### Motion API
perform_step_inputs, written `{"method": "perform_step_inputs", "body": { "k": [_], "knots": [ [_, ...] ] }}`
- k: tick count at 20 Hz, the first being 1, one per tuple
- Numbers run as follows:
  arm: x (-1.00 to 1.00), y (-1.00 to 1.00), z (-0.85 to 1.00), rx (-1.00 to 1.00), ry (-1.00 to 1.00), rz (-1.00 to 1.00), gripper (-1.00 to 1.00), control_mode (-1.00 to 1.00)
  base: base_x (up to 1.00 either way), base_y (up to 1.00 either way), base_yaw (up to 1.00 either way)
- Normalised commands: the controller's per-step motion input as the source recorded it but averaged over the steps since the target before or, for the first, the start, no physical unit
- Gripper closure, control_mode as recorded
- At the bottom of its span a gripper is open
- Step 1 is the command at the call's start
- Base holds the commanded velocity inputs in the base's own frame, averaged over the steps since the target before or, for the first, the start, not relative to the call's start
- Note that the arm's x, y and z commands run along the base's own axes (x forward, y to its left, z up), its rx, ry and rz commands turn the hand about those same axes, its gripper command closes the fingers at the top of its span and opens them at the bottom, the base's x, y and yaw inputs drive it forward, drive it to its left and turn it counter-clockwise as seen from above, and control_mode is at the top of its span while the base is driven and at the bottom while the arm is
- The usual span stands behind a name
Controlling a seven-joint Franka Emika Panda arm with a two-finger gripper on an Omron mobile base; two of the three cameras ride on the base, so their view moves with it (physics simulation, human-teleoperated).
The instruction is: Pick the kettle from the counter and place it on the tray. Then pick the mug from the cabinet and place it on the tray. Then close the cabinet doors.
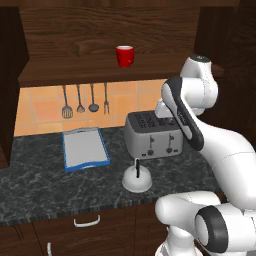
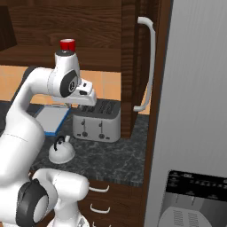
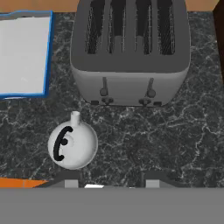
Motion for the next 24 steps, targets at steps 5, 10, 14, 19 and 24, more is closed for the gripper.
{"method": "perform_step_inputs", "body": {
  "k": [5, 10, 14, 19, 24],
  "knots": [
    [-0.44, 0.12, -0.25, -0.09, 0.04, 0.00, -1.00, -1.00, 0.00, 0.00, 0.00],
    [-0.48, 0.36, -0.43, -0.05, 0.06, -0.01, -1.00, -1.00, 0.00, 0.00, 0.00],
    [-0.09, 0.54, -0.47, 0.00, 0.14, -0.09, -1.00, -1.00, 0.00, 0.00, 0.00],
    [0.08, 0.53, -0.51, 0.00, 0.12, -0.09, -1.00, -1.00, 0.00, 0.00, 0.00],
    [0.32, 0.31, -0.35, 0.00, 0.02, -0.03, -1.00, -1.00, 0.00, 0.00, 0.00]
  ]
}}
